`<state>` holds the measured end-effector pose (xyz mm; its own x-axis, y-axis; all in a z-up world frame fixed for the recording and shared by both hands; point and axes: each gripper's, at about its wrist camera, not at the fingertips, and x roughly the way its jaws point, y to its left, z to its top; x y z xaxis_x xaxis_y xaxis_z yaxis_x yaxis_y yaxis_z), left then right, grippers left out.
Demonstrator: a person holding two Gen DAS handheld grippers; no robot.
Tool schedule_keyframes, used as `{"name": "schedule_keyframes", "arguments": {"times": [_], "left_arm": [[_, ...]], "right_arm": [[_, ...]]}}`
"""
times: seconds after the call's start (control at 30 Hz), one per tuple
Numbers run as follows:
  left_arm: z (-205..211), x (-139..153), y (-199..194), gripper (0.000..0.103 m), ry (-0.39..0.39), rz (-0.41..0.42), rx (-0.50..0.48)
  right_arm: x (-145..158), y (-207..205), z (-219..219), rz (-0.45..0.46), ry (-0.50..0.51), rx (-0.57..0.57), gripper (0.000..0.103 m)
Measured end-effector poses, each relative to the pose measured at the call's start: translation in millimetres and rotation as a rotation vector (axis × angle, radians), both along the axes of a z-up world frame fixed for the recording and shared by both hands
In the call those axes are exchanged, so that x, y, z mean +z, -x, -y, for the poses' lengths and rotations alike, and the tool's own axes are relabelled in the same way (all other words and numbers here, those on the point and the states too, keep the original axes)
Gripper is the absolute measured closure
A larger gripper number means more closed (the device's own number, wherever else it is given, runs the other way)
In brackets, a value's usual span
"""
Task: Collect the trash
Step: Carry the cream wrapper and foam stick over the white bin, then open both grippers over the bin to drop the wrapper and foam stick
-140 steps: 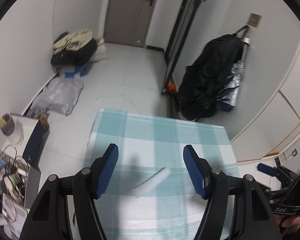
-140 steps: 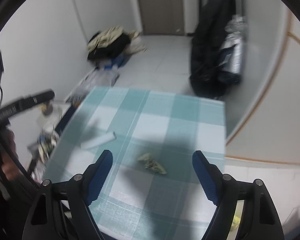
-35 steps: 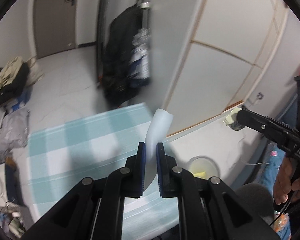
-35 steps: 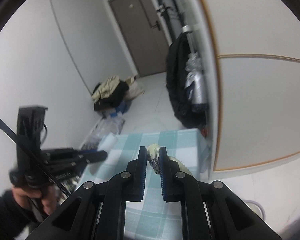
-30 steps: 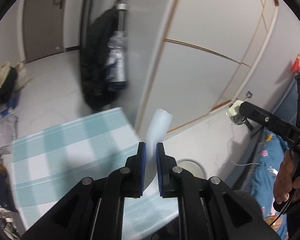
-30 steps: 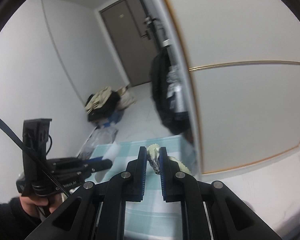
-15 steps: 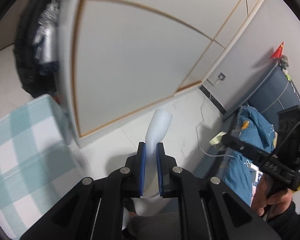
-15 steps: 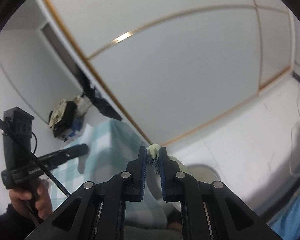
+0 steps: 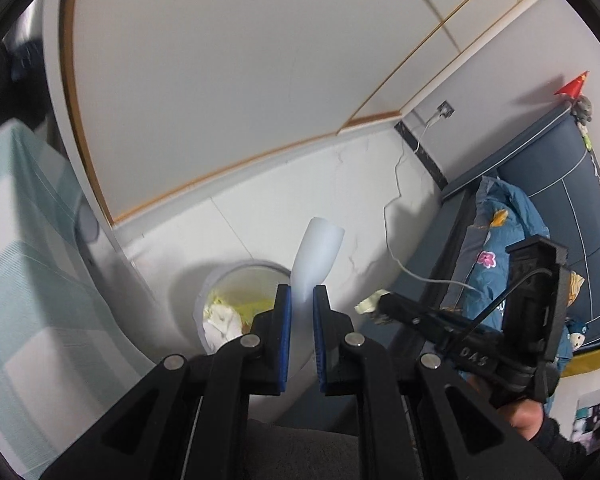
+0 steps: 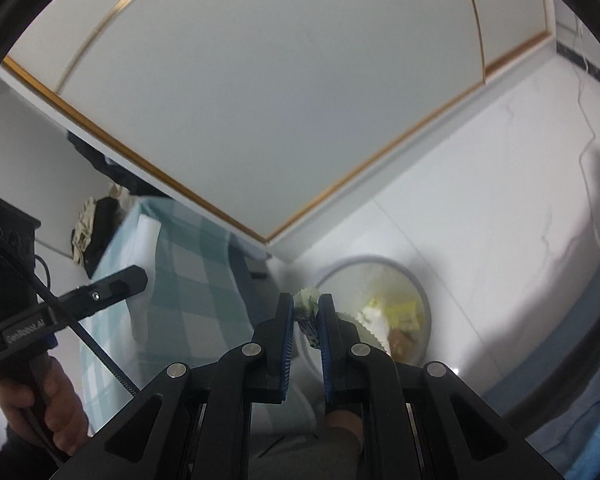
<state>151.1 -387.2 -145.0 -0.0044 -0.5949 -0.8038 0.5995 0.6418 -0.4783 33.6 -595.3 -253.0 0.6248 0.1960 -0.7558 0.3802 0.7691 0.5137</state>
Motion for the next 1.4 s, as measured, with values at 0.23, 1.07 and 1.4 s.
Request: {"name": "schedule_keyframes", "arguments": {"times": [0.23, 1.07, 1.4], "left_arm": [[16.1, -30.8, -1.9, 0.097, -0.064, -0.056, 0.002], [47.1, -93.3, 0.7, 0.088, -0.208, -0.230, -0.035], [50.6, -103.5, 1.8, 0.083, -0.261, -0.247, -0.061]], "right_arm": [[-44.2, -22.8, -2.1, -0.077, -0.056, 0.013, 0.089], [-55.6, 24.9, 33.2, -0.145, -0.042, -0.130, 0.042], [-56.7, 24.5, 29.2, -0.165, -0.037, -0.139, 0.039]]}}
